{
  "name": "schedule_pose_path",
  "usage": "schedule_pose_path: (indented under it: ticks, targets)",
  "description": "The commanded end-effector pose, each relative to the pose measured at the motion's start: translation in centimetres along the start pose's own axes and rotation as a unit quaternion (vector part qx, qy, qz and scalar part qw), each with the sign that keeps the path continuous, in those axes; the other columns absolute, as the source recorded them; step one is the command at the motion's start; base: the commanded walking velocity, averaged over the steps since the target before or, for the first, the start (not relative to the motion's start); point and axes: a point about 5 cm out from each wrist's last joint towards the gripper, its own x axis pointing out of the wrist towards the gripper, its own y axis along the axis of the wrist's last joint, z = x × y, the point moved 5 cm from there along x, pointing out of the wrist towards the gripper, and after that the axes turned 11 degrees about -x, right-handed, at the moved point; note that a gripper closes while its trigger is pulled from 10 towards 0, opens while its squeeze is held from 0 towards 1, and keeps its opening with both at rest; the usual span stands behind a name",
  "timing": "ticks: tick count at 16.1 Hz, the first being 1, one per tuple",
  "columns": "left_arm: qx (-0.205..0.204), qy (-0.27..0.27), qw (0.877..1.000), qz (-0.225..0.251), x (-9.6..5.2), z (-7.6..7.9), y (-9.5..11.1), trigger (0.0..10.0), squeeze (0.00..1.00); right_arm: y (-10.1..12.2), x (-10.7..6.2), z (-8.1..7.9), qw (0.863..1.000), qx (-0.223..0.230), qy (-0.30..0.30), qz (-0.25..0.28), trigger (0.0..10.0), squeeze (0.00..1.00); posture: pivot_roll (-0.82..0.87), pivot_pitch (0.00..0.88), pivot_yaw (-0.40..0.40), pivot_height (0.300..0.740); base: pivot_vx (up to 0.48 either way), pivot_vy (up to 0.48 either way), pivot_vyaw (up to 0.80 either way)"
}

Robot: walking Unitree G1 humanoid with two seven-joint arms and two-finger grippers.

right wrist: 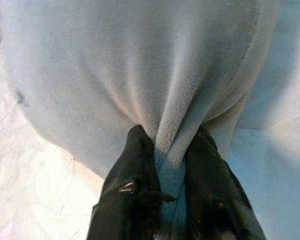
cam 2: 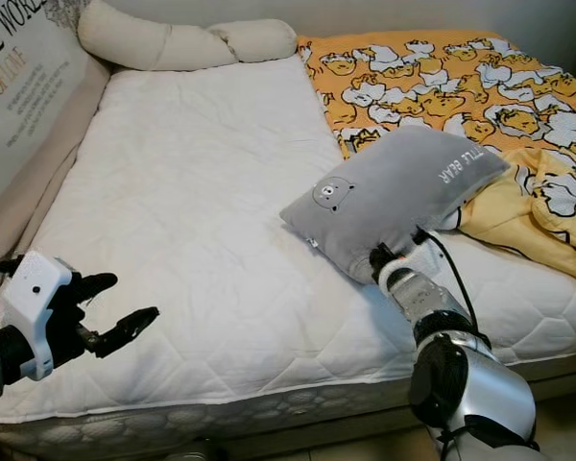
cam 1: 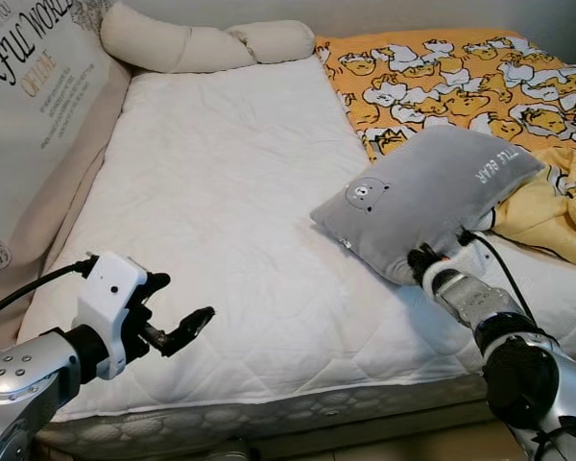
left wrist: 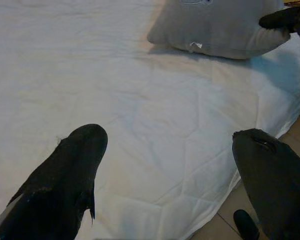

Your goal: Clean up the room

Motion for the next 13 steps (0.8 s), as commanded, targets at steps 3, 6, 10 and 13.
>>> schedule_pose_path:
  ticks: [3,6,10,13]
  targets:
    - [-0.001,0.003,1.0,0.001,0.3,-0.2,0.0,10.0,0.0,-0.9,0.5,-3.7,0.998,-0.023,0.045,-0.025,0.0,0.0,0.2,0.0,0.037,0.74,0.0,0.0,0.0]
    - [0.003,0.008,1.0,0.008,0.6,-0.5,0.3,10.0,0.0,-0.9,0.6,-9.9,0.99,-0.042,0.128,-0.027,0.0,0.0,0.2,0.0,0.04,0.74,0.0,0.0,0.0]
    - [0.006,0.036,0.999,0.026,0.7,-1.4,1.0,10.0,0.0,1.9,-2.2,-21.3,0.938,0.0,0.347,0.015,0.0,0.0,0.2,0.0,0.032,0.74,0.0,0.0,0.0]
    - [0.008,0.049,0.998,0.032,0.8,-1.8,1.1,10.0,0.0,1.6,-3.3,-23.0,0.91,-0.014,0.413,0.016,0.0,0.0,0.19,0.0,0.025,0.74,0.0,0.0,0.0]
